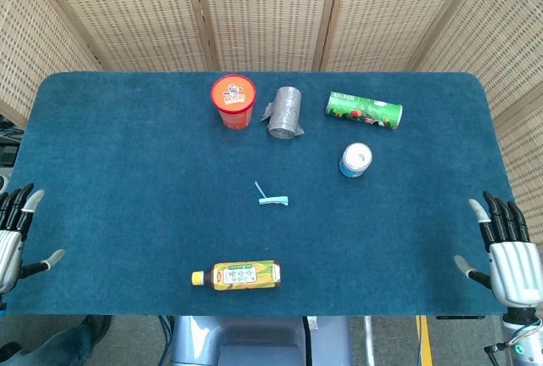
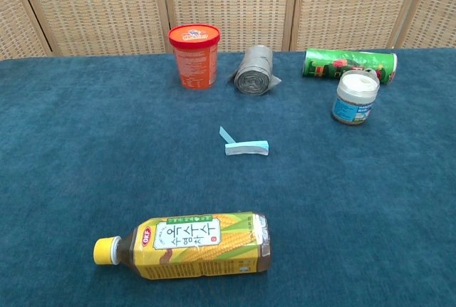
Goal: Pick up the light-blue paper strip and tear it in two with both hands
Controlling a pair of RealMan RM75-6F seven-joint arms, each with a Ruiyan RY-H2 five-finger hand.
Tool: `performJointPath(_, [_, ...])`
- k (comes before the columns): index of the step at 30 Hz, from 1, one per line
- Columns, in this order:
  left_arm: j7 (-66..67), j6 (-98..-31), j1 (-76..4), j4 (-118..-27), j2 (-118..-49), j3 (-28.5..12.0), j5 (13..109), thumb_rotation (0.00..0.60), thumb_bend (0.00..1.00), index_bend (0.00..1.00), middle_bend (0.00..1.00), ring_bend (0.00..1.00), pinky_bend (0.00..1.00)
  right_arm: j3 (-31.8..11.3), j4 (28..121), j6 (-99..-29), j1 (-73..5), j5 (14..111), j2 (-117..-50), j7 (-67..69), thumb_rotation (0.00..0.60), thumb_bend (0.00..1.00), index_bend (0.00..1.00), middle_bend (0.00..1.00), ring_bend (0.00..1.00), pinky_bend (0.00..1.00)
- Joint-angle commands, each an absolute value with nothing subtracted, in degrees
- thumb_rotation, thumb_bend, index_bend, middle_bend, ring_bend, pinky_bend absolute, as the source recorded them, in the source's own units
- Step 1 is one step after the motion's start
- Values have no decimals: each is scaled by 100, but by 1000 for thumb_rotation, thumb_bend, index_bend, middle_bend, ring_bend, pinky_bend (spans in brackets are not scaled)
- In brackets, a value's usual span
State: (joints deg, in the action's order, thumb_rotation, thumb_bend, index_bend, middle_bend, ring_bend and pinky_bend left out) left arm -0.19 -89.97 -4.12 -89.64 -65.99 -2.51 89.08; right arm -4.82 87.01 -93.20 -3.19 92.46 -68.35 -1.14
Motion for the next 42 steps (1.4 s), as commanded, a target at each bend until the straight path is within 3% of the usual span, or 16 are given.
performJointPath(1, [-56,-9029,-398,-8967,-6587,-264,8902,600,0,0,0,0,0,-494,8717,-9155,-435,9263,-6775,-113,600,2,20,0,0,0])
performJointPath(8, [-8,-9055,-399,-8988,-6619,-277,8921,600,0,0,0,0,0,-802,9527,-7747,-1446,9173,-6214,68,600,8,77,0,0,0])
performJointPath(14, [-10,-9003,-419,-8987,-6629,-328,8821,600,0,0,0,0,0,-1073,10289,-6701,-2101,8626,-5996,-33,600,95,157,0,0,0])
performJointPath(19, [41,-8941,-458,-9004,-6644,-384,8732,600,0,0,0,0,0,-1418,10459,-5735,-2904,7304,-6569,-1095,600,151,244,0,0,0])
performJointPath(22, [89,-8894,-487,-9007,-6660,-408,8690,600,0,0,0,0,0,-1506,10339,-5608,-3290,6551,-7080,-1926,600,171,270,0,0,0])
performJointPath(29, [141,-8732,-554,-8995,-6696,-457,8536,600,0,0,0,0,0,-1567,9805,-5811,-3940,5406,-8221,-3132,600,327,334,0,0,0])
performJointPath(42, [155,-8505,-656,-8908,-6758,-534,8304,600,0,0,0,0,0,-1669,8520,-5911,-4872,4046,-9784,-4186,600,363,342,0,0,0])
